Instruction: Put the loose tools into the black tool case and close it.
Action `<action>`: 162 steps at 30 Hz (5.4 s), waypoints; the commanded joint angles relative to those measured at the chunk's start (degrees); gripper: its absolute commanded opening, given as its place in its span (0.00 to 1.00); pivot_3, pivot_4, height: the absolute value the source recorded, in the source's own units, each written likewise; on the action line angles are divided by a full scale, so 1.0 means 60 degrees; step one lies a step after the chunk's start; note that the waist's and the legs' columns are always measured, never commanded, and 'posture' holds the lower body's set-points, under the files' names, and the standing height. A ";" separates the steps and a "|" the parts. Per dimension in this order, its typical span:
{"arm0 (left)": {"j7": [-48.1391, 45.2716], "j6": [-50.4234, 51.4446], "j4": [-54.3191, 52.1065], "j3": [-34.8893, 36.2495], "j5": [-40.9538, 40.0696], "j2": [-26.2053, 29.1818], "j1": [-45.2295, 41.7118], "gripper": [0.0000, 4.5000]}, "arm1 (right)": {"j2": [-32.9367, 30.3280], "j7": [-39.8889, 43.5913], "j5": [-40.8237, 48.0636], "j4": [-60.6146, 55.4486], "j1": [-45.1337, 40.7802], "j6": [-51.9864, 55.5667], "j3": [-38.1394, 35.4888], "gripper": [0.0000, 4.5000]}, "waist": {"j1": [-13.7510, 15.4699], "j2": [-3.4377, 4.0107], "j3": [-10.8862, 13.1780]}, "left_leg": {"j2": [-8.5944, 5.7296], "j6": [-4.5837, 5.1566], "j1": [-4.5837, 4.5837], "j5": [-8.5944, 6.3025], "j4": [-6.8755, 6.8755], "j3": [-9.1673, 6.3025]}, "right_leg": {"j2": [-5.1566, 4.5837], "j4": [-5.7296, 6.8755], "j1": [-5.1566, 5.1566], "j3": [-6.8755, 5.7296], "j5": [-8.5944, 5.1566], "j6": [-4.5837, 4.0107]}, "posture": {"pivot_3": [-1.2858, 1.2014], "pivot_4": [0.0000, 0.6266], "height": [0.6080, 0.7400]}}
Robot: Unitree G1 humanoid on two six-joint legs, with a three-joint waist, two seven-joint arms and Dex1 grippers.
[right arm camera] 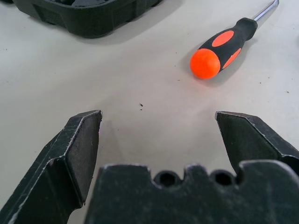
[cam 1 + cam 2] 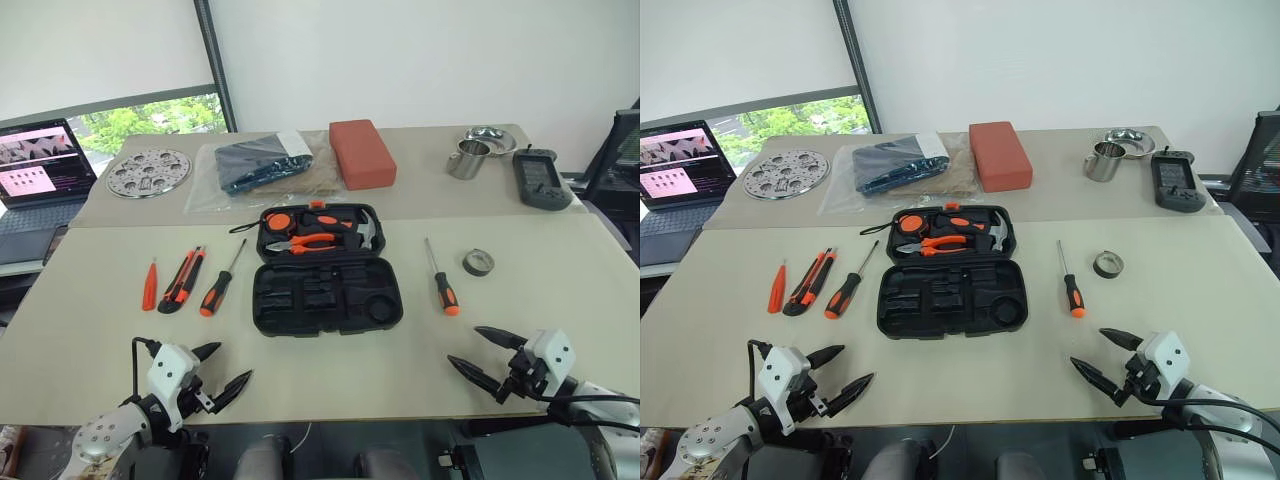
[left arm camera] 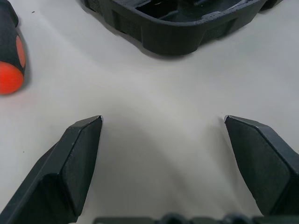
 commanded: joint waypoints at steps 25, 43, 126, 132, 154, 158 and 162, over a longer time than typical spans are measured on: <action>0.3368 0.2977 -0.0207 0.1032 -0.0493 0.0065 -0.3481 1.00 | -0.0508 0.0547 0.2159 -0.3616 -0.2379 0.2155 0.0765 1.00 | 0.0040 -0.0018 0.0010 | -0.0011 0.0043 -0.0002 0.0042 0.0016 -0.0007 | 0.0080 0.0017 0.0001 -0.0008 0.0004 0.0014 | 0.52 0.24 1.00; 0.3803 0.5208 0.1001 0.0158 0.0107 -0.0195 -0.4863 0.59 | -0.0257 0.0063 0.1547 -0.3719 -0.2764 0.2075 0.1114 1.00 | 0.0047 -0.0018 0.0010 | -0.0009 0.0027 0.0004 0.0052 0.0007 -0.0001 | 0.0075 0.0031 -0.0001 -0.0011 0.0006 0.0017 | 0.52 0.24 1.00; -0.5319 -0.3998 1.1723 -0.3132 0.3227 -0.0804 -1.4008 0.87 | -0.0340 -0.0332 0.1337 -0.3206 -0.1826 0.1813 -0.0317 1.00 | 0.0102 0.0023 0.0004 | 0.0015 0.0053 -0.0065 0.0039 0.0150 0.0001 | 0.0157 0.0091 -0.0019 -0.0014 0.0001 0.0030 | 0.52 0.24 1.00; -0.4771 -0.3487 1.1878 -0.2742 0.2808 -0.1692 -1.3660 0.37 | -0.0310 -0.0347 0.1314 -0.3183 -0.1863 0.1780 -0.0288 1.00 | 0.0077 0.0024 0.0004 | 0.0015 0.0038 -0.0064 0.0048 0.0152 -0.0001 | 0.0176 0.0085 -0.0018 -0.0008 0.0000 0.0030 | 0.52 0.24 1.00; -0.3846 -0.4001 1.4327 -0.3332 0.4252 -0.1808 -1.3332 0.01 | -0.0277 -0.0714 0.1217 -0.3630 -0.1707 0.2013 -0.0234 1.00 | 0.0012 0.0033 -0.0003 | 0.0015 0.0033 -0.0040 0.0051 0.0154 -0.0007 | 0.0183 0.0101 -0.0007 0.0002 0.0001 0.0029 | 0.52 0.24 1.00; -0.3500 -0.3978 1.4616 -0.3524 0.4569 -0.1821 -1.3258 0.01 | -0.0375 -0.0781 0.1220 -0.3671 -0.1757 0.2213 -0.0193 1.00 | -0.0028 0.0031 -0.0003 | 0.0014 0.0032 -0.0005 0.0051 0.0155 -0.0005 | 0.0184 0.0164 -0.0007 0.0014 0.0000 0.0029 | 0.52 0.24 1.00; -0.3354 -0.4155 1.4705 -0.3807 0.4909 -0.1846 -1.3219 0.01 | -0.0414 -0.0777 0.1217 -0.3751 -0.1743 0.2353 -0.0213 1.00 | -0.0058 0.0029 -0.0010 | 0.0014 0.0030 0.0019 0.0053 0.0157 -0.0011 | 0.0187 0.0189 0.0001 0.0024 0.0000 0.0029 | 0.52 0.24 1.00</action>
